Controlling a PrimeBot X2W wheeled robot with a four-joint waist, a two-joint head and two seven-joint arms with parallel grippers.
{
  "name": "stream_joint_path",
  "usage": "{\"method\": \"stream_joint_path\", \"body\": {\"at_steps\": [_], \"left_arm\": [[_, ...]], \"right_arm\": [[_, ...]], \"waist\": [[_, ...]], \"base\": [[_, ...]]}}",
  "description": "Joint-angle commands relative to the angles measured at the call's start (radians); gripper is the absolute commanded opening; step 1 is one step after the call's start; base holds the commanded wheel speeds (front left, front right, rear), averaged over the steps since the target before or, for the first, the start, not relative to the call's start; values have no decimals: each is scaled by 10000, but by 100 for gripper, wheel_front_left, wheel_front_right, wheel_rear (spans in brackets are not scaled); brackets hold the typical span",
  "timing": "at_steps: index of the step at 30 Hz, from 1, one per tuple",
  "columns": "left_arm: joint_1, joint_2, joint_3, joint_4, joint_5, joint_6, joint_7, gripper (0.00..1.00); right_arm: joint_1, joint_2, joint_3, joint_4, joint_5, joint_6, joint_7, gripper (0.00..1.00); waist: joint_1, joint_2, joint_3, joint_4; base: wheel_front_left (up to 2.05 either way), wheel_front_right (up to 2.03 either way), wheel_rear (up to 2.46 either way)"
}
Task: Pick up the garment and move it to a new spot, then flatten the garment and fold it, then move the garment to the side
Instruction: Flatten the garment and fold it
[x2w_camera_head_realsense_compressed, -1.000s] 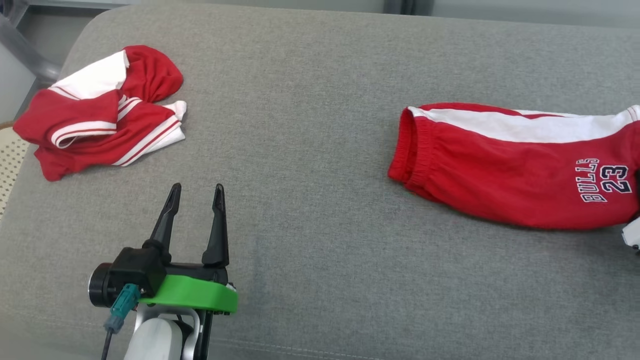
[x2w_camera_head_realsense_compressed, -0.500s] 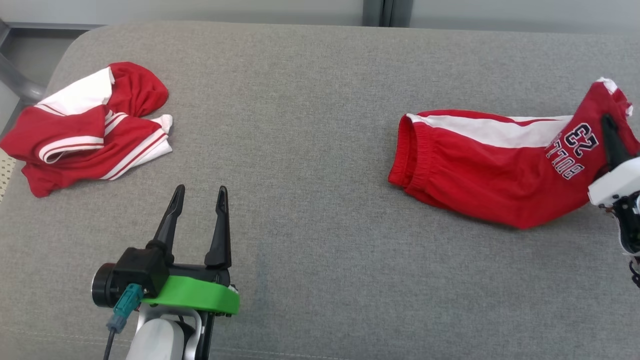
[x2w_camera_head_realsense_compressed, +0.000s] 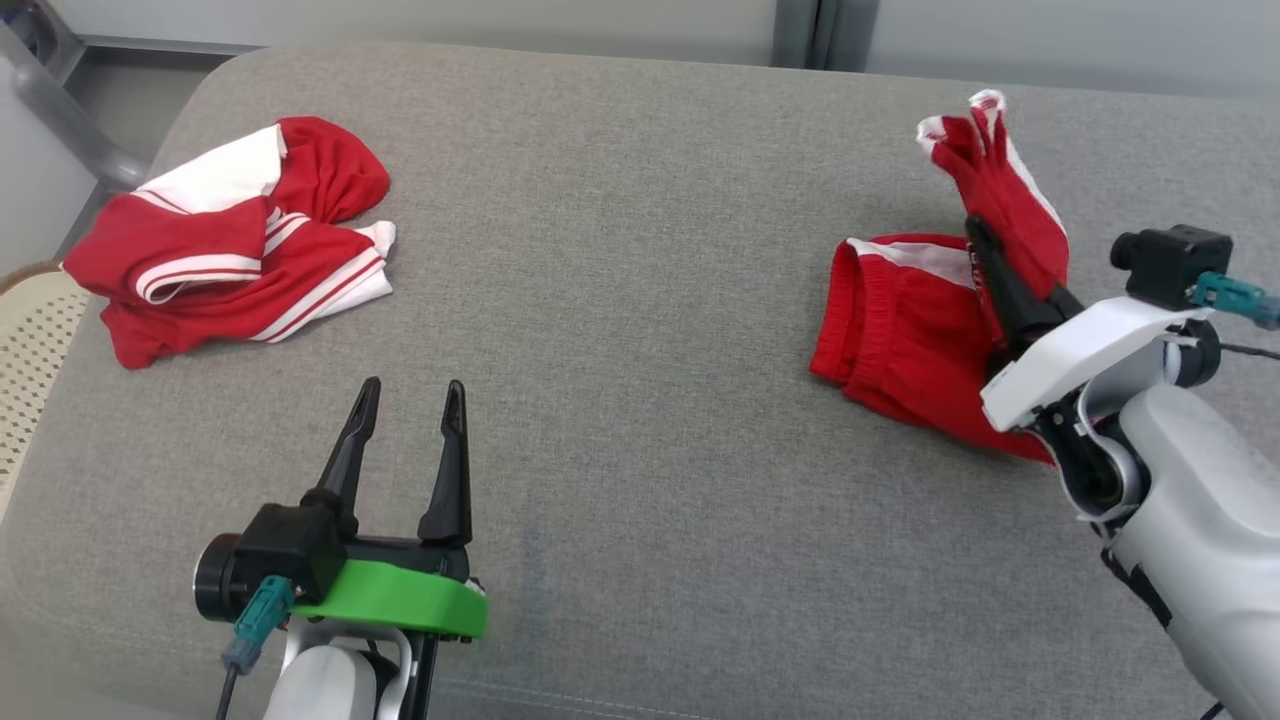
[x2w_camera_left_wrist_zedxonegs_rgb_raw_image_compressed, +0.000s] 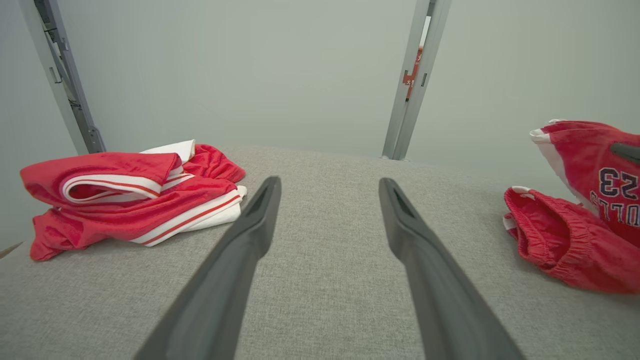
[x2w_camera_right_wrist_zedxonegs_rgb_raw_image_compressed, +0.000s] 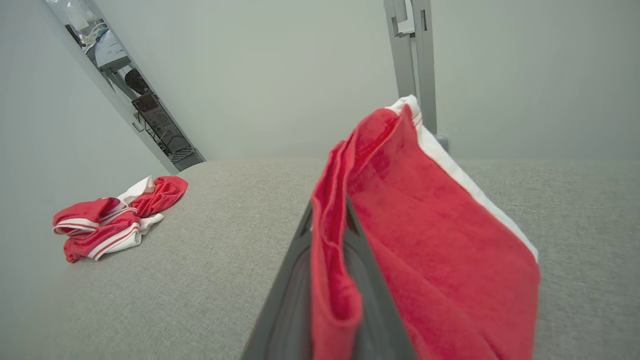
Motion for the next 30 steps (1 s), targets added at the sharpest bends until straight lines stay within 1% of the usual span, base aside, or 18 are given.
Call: {"method": "stream_joint_path", "body": {"at_steps": [1, 6, 7, 8, 9, 12, 16, 21, 22, 25, 26, 27, 30], "left_arm": [[35, 19, -34, -31, -114, 65, -3, 100], [11, 20, -131, -62, -239, 148, -3, 100], [-2, 18, -148, -54, -236, 141, -3, 100], [-20, 18, -166, -45, -238, 156, -3, 100], [-43, 18, -193, -37, -251, 177, -3, 100], [-86, 20, -250, -24, -232, 208, -3, 100], [-78, 20, -208, 2, -115, 224, -3, 100], [-24, 20, -173, 30, -64, 163, -3, 100], [-28, 20, -181, 42, -49, 139, -3, 100], [-37, 20, -215, 46, -37, 114, -3, 100], [-41, 20, -223, 44, -26, 99, -2, 100], [-42, 20, -235, 39, -13, 86, -2, 100], [-91, 18, -290, 40, 22, 64, -2, 100]], "right_arm": [[291, 155, 26, -42, -71, -11, 43, 0], [710, 817, 60, 21, -137, -11, 15, 0], [802, 958, 89, 74, -154, -11, -9, 8], [838, 1051, 144, 77, -170, -11, -35, 58], [882, 1129, 195, 89, -180, -11, -55, 100], [921, 1121, 164, 25, -207, -11, -205, 100], [995, 772, -243, -330, -186, -11, -397, 100], [1230, 120, -1287, -653, -208, -11, -514, 100], [1300, -104, -1742, -630, -227, -11, -523, 100], [1426, -376, -2243, -493, -428, -11, -523, 100], [1490, -397, -2412, -401, -468, -11, -525, 28], [1534, -393, -2523, -336, -497, -11, -527, 0], [1569, -329, -2590, 99, -828, -11, -529, 0]], "waist": [[0, 0, 68, 182], [0, 0, 166, 362], [0, 0, 191, 379], [0, 0, 208, 392], [0, 0, 224, 402], [0, 0, 238, 397], [0, 0, 171, 296], [0, 0, 90, 169], [0, 0, 60, 155], [0, 0, 39, 171], [0, 0, 38, 186], [0, 0, 40, 200], [0, 0, 100, 295]], "base": [[0, 0, 0], [0, 0, 0], [0, 0, 0], [0, 0, 0], [0, 0, 0], [0, 0, 0], [0, 0, 0], [0, 0, 0], [0, 0, 0], [0, 0, 0], [0, 0, 0], [0, 0, 0], [0, 0, 0]]}}
